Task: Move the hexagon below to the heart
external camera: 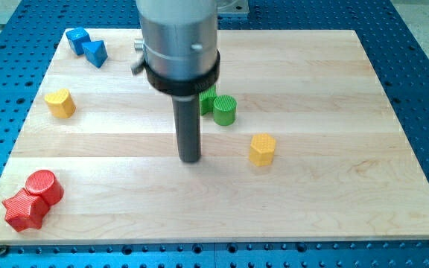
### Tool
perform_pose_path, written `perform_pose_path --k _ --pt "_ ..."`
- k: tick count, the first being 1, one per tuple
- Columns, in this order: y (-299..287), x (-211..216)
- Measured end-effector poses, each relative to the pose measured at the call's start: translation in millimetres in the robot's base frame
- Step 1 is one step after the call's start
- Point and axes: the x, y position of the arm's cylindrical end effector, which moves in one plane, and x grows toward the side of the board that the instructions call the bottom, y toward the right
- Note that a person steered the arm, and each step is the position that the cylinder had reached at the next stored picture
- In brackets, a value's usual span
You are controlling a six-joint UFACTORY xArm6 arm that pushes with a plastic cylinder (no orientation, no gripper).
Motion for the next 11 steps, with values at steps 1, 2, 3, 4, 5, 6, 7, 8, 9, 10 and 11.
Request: perform_pose_path --k 1,2,3,4,5,6,7,8,9,10,11 --pt "61.9 37.8" --pt "129.4 37.7" --pt "149.9 13.3" --pt "126.2 -20.8" --pt "67.7 -35.3" --pt "35.4 -35.7" --pt "49.2 -13.8" --pt "5.5 -9.7" --pt "-60.0 -9.7" --pt "-127.6 -27.4" --pt "-168.2 -50.1"
